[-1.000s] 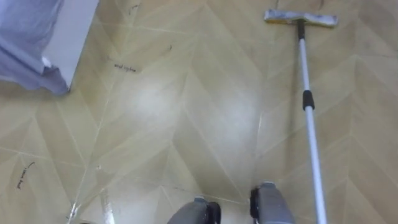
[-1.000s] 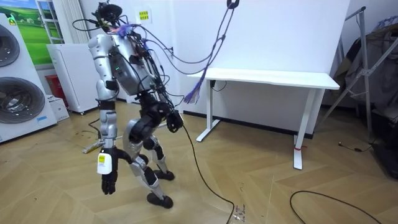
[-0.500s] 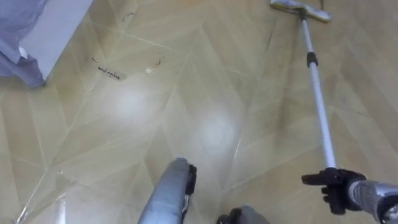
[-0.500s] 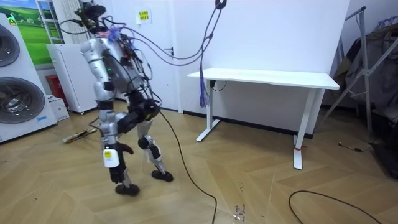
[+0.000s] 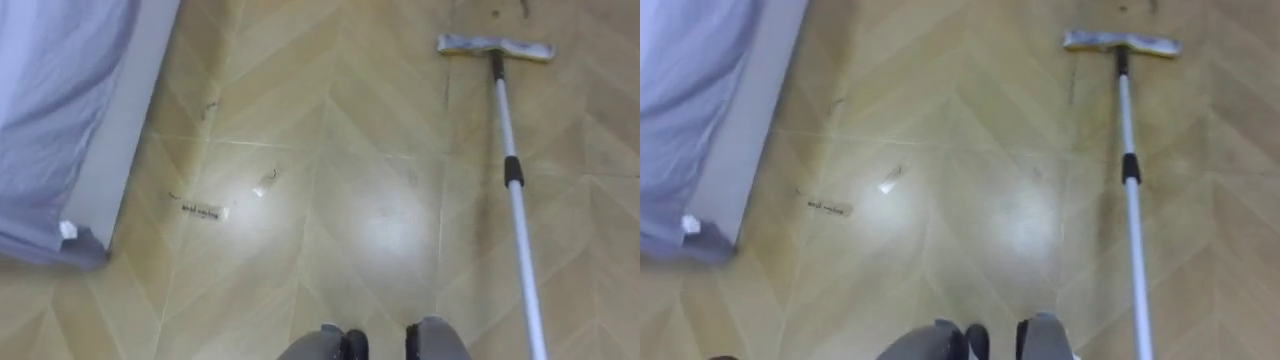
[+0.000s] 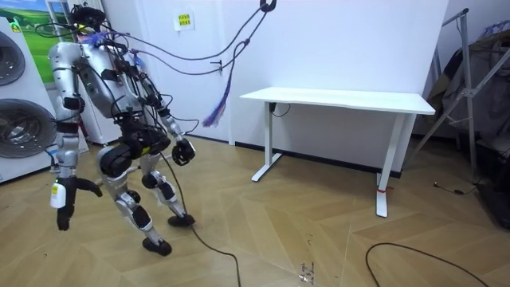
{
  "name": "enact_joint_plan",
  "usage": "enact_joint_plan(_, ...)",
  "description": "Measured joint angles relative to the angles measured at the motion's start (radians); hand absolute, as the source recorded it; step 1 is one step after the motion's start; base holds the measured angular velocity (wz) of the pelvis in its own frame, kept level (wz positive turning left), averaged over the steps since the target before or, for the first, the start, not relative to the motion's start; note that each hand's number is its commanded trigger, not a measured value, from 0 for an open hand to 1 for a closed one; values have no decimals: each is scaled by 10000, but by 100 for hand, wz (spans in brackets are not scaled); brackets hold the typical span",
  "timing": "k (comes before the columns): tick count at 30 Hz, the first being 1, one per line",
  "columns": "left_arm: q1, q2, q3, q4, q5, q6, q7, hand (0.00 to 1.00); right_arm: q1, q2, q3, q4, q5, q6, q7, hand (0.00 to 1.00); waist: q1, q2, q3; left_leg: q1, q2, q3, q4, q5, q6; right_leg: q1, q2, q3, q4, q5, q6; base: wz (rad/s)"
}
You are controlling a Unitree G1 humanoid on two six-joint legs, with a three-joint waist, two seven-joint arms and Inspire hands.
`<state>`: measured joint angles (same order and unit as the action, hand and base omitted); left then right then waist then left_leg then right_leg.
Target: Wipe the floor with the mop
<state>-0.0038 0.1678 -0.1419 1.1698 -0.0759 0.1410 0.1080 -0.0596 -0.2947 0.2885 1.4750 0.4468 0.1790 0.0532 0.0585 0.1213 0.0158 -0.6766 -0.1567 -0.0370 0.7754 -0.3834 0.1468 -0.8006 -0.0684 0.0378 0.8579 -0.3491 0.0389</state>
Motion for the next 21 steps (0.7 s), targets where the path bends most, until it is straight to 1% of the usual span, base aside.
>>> enact_joint_plan(1, 73, 28, 9, -7, 12, 64, 17, 0, -47, 49, -138, -22, -131, 22, -9, 100, -6, -74, 19, 31, -45, -50, -11, -74, -73, 90, -48, -194, -542, 506, 26, -12)
enact_joint_plan(2, 122, 13, -1, 2, 14, 158, 21, 0, -117, 54, -328, -47, -248, 121, -77, 100, 52, -89, 20, 132, -14, -143, -94, -110, -142, 200, -50, -357, -556, 496, -75, 4)
enact_joint_plan(3, 156, 31, 10, 3, 14, 208, 21, 0, -252, 47, -407, -47, -309, 232, -70, 100, 104, -130, 46, 253, 4, -156, -171, -126, -182, 288, -49, -437, -564, 468, -132, -3)
enact_joint_plan(4, 250, 83, 20, -10, -3, 331, 21, 0, -502, -30, -469, -30, -337, 438, -34, 100, 300, -283, 71, 424, 84, -155, -189, -198, -308, 426, -23, -628, -543, 391, -266, -20)
enact_joint_plan(5, 318, 159, 45, -48, -3, 467, 18, 0, -876, -172, -472, 26, -354, 625, 129, 100, 490, -467, 73, 521, 185, -142, -104, -283, -446, 494, -19, -793, -553, 293, -428, -25)
enact_joint_plan(6, 322, 204, 56, -71, -12, 535, 12, 0, -1083, -257, -471, 50, -378, 675, 211, 100, 579, -555, 70, 516, 246, -126, -22, -333, -528, 506, -17, -887, -539, 224, -531, -16)
enact_joint_plan(7, 318, 331, 61, -97, -46, 563, -25, 0, -1495, -433, -458, 90, -379, 738, 337, 100, 613, -671, 72, 392, 398, -98, 363, -385, -659, 536, -4, -1050, -504, 88, -741, 11)
enact_joint_plan(8, 311, 489, 53, -131, -136, 551, -28, 0, -2024, -656, -467, 63, -437, 743, 458, 100, 673, -758, 82, 80, 615, 136, 1083, -309, -835, 548, 42, -1212, -313, -97, -860, 17)
enact_joint_plan(9, 316, 595, -9, -155, -278, 543, -20, 0, -2236, -766, -449, 60, -457, 749, 532, 100, 754, -852, 83, -160, 780, 366, 1656, -203, -1010, 528, 109, -1215, -147, -241, -908, 11)
enact_joint_plan(10, 373, 843, -190, -233, -559, 557, -17, 0, -2653, -992, -443, 97, -465, 754, 645, 100, 967, -1045, 72, -804, 1143, 720, 3070, 324, -1519, 476, 320, -1116, 270, -520, -1005, -16)
enact_joint_plan(11, 534, 1039, -469, -448, -793, 575, -9, 0, -2997, -1225, -308, 72, -465, 738, 739, 100, 1145, -1232, 77, -1466, 1342, 917, 4503, 1359, -1753, 498, 510, -908, 713, -829, -1122, -18)
enact_joint_plan(12, 635, 1086, -597, -563, -836, 574, -3, 0, -3145, -1332, -231, 42, -467, 720, 798, 100, 1209, -1298, 97, -1848, 1405, 926, 5142, 2073, -1758, 551, 543, -841, 914, -969, -1153, -13)
enact_joint_plan(13, 901, 1102, -692, -796, -849, 588, -32, 0, -3373, -1528, -37, -10, -410, 701, 949, 100, 1332, -1514, 146, -2513, 1448, 949, 6039, 3159, -1764, 642, 631, -697, 1204, -1231, -1216, 0)
enact_joint_plan(14, 1045, 1090, -696, -960, -757, 584, -140, 0, -3420, -1647, -38, -40, -321, 712, 1139, 100, 1394, -1596, 114, -2998, 1496, 1009, 6038, 2897, -1618, 713, 597, -674, 1368, -1451, -1228, 5)
enact_joint_plan(15, 1102, 1090, -654, -1006, -586, 615, -342, 0, -3459, -1647, -36, -154, -224, 716, 1241, 100, 1401, -1590, 125, -3153, 1539, 1133, 5042, 2458, -1559, 888, 599, -674, 1342, -1576, -1195, 6)
enact_joint_plan(16, 1168, 1089, -617, -1006, -488, 646, -429, 0, -3414, -1624, -46, -198, -211, 711, 1282, 100, 1390, -1600, 129, -3092, 1587, 1193, 4244, 2312, -1571, 1001, 600, -675, 1274, -1618, -1154, 0)
enact_joint_plan(17, 1315, 1083, -584, -1013, -360, 653, -594, 0, -3242, -1600, -56, -234, -193, 717, 1369, 100, 1377, -1564, 123, -2816, 1606, 1216, 2504, 2232, -1562, 1252, 607, -695, 1143, -1687, -1084, 0)
enact_joint_plan(18, 1358, 1078, -583, -999, -263, 657, -679, 0, -3090, -1596, -55, -285, -187, 717, 1388, 100, 1377, -1521, 120, -2630, 1597, 1181, 1642, 2235, -1561, 1401, 606, -713, 1056, -1751, -1076, -11)
enact_joint_plan(19, 1398, 1069, -574, -900, -183, 687, -848, 0, -2718, -1580, -41, -316, -128, 696, 1408, 100, 1369, -1404, 95, -2234, 1605, 1126, 207, 2262, -1515, 1721, 578, -765, 874, -1917, -1058, 0)
enact_joint_plan(20, 1218, 1060, -548, -662, -141, 712, -979, 0, -2266, -1511, -61, -325, -108, 608, 1415, 100, 1203, -1348, 94, -1999, 1531, 1316, 53, 2200, -843, 2061, 410, -804, 676, -2120, -930, 11)
enact_joint_plan(21, 1175, 1041, -548, -566, -100, 703, -1023, 0, -2050, -1489, -71, -313, -139, 589, 1439, 100, 1082, -1279, 65, -1910, 1458, 1391, 42, 2057, -677, 2232, 323, -817, 571, -2178, -839, 36)
